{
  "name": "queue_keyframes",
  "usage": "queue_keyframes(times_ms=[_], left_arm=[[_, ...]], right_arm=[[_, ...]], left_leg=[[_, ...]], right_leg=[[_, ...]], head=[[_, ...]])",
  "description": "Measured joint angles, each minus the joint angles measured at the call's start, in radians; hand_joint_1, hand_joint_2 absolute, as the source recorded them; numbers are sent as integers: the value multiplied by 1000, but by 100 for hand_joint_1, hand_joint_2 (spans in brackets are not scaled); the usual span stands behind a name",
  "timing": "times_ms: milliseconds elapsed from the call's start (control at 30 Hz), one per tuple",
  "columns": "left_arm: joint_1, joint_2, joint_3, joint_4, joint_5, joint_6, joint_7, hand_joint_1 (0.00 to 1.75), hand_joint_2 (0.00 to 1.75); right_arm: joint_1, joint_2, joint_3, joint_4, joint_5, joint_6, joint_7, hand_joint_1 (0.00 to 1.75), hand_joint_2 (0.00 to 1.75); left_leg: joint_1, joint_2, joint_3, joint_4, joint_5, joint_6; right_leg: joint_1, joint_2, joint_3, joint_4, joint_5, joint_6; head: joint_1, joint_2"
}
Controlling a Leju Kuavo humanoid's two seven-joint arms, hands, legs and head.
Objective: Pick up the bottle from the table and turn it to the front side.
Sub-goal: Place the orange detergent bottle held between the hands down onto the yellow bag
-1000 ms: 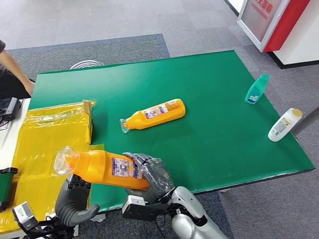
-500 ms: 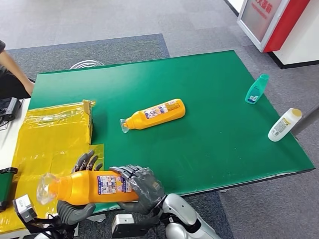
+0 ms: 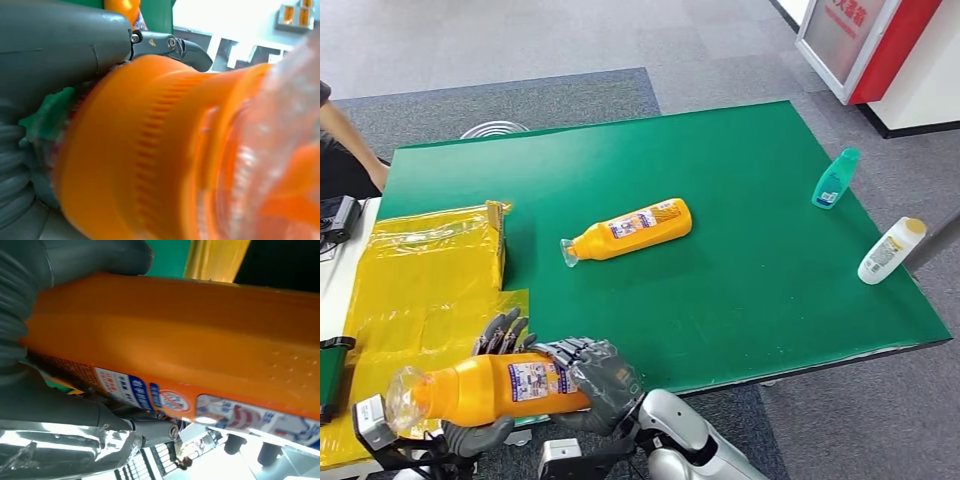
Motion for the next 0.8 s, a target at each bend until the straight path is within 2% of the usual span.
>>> queue_keyframes(times_ms=[100,167,300,400,600,633,733,767,800], left_arm=[[-5,17,-19,4,-38,10,-32,3,175],[-6,28,-27,5,-74,31,-47,14,175],[-9,40,-38,5,-151,78,-66,166,175],[-11,43,-42,5,-202,114,-76,175,175],[-19,43,-53,5,-269,177,-77,175,175],[-20,43,-55,5,-271,179,-77,175,175],[-21,43,-57,4,-280,195,-74,175,175],[-21,42,-58,3,-292,210,-69,175,175],[-21,39,-59,0,-312,232,-61,175,175]], right_arm=[[-4,0,9,21,4,0,23,175,175],[-6,0,10,36,5,0,37,175,175],[-8,1,9,60,5,2,52,175,175],[-9,4,5,73,1,3,57,175,175],[-6,4,-4,86,-5,5,60,175,175],[-6,5,-5,87,-5,5,60,155,175],[-4,7,-6,89,-5,5,63,24,175],[-3,8,-7,91,-5,5,66,0,175],[-3,9,-8,92,-4,5,71,0,175]], left_leg=[[0,0,0,0,0,0],[0,0,0,0,0,0],[0,0,0,0,0,0],[0,0,0,0,0,0],[0,0,0,0,0,0],[0,0,0,0,0,0],[0,0,0,0,0,0],[0,0,0,0,0,0],[0,0,0,0,0,0]], right_leg=[[0,0,0,0,0,0],[0,0,0,0,0,0],[0,0,0,0,0,0],[0,0,0,0,0,0],[0,0,0,0,0,0],[0,0,0,0,0,0],[0,0,0,0,0,0],[0,0,0,0,0,0],[0,0,0,0,0,0]], head=[[0,0],[0,0],[0,0],[0,0],[0,0],[0,0],[0,0],[0,0],[0,0]])
